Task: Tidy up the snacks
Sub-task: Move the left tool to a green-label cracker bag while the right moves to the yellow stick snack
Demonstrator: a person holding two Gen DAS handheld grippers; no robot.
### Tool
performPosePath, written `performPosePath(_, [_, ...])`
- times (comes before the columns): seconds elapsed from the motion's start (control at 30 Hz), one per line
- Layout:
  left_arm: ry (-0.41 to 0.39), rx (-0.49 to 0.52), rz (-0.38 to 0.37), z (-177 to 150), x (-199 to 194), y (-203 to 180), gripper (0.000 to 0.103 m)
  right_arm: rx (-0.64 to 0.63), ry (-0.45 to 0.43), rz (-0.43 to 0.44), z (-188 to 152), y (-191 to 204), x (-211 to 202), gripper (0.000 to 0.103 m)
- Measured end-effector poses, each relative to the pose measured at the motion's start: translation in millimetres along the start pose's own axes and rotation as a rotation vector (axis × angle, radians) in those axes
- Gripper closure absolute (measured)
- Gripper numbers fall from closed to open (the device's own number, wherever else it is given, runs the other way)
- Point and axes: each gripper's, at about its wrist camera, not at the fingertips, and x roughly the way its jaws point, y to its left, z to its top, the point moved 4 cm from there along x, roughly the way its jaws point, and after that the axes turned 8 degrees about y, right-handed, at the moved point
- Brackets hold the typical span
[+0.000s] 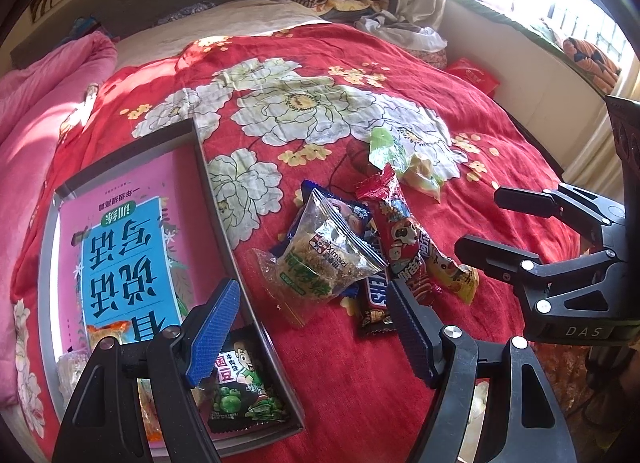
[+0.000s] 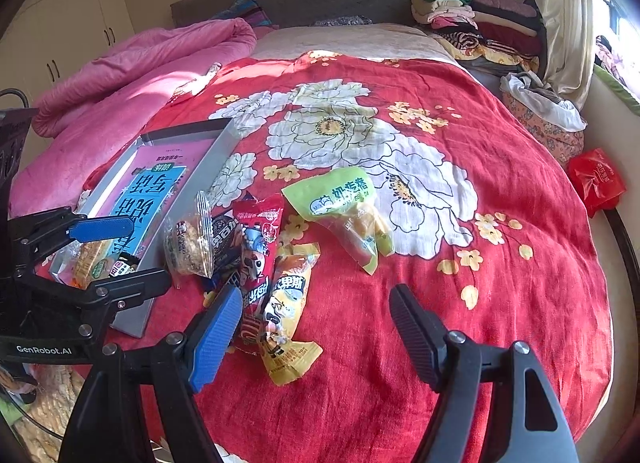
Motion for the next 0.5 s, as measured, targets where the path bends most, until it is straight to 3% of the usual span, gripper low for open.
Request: performPosePath(0.5, [0.024, 0.033, 0.021, 3, 13, -3, 0.026, -0.002, 0.068, -0.02, -5, -2, 18, 0.028])
